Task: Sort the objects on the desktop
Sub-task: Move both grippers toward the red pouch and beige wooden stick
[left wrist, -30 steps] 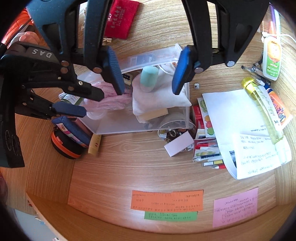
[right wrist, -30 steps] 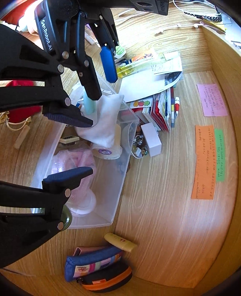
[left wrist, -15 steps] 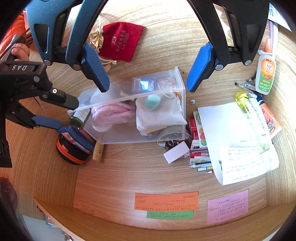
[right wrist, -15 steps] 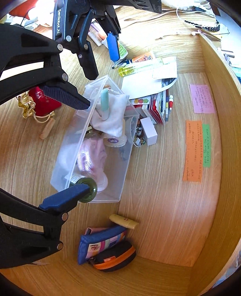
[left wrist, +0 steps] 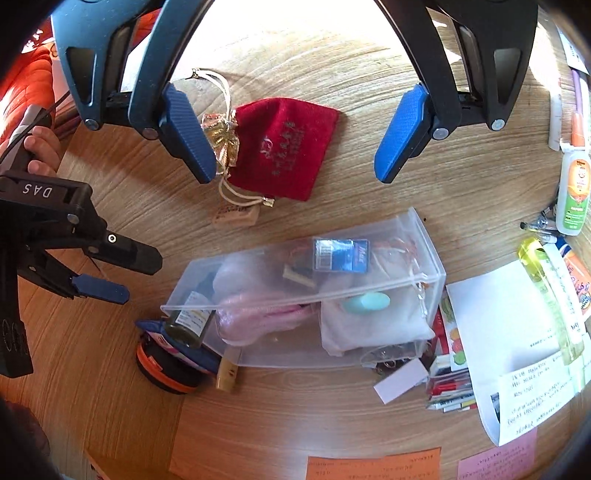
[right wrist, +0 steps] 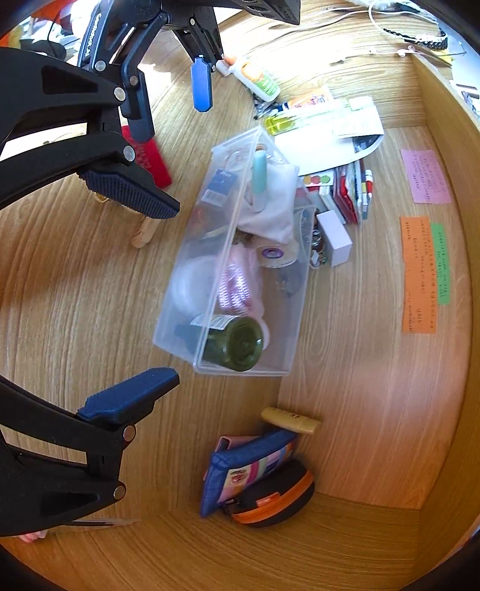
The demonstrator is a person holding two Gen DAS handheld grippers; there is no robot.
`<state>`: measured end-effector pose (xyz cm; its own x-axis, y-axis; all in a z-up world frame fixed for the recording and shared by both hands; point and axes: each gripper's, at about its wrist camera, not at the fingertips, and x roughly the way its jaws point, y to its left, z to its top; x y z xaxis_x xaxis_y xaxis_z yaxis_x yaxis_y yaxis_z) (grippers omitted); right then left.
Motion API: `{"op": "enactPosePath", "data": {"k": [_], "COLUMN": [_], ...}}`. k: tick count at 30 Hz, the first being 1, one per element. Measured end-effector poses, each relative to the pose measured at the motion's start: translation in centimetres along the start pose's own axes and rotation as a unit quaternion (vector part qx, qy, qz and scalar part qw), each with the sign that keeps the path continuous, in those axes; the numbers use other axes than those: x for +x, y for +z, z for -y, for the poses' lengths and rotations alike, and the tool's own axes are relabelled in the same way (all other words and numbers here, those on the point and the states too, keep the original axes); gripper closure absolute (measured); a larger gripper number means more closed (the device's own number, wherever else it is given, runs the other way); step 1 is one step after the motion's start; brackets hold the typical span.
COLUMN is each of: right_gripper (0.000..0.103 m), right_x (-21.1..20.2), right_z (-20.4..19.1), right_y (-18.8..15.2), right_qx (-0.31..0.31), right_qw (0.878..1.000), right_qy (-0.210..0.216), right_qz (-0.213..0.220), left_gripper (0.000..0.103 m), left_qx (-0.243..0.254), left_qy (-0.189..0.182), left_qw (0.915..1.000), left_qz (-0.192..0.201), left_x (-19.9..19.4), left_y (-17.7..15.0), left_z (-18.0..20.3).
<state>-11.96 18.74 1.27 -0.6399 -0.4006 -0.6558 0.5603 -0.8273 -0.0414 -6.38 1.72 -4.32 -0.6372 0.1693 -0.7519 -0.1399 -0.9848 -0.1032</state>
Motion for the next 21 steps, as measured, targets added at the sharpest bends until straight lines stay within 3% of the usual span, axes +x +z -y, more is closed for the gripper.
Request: {"op": "enactPosePath", "data": {"k": [6,15,21], "right_gripper": [0.022,0.022,0.022], "right_x": [1.4,2.3,2.9], "right_z": [0.5,0.6,0.2], "right_y": [-1.0,-1.4,-1.4], "right_qx": [0.007,0.014,0.011], "right_qw": [1.000,0.999,0.998], "right_qy": [0.007,0.022,0.025], "right_qz": [-0.028,-0.047,-0.052], "left_gripper": [0.015,0.015,0.016], "left_qx": [-0.003,0.013,0.005], "left_qy": [-0.023,-0.017,-0.008], "left_qw": [0.9993,0.9971,0.9978], "left_qz": [-0.029,-0.073,-0.066], "left_x": [1.2,3.9,4.4], "left_y": [-0.8,-0.8,-0.4], "left_z": [0.8,1.8,2.1]}}
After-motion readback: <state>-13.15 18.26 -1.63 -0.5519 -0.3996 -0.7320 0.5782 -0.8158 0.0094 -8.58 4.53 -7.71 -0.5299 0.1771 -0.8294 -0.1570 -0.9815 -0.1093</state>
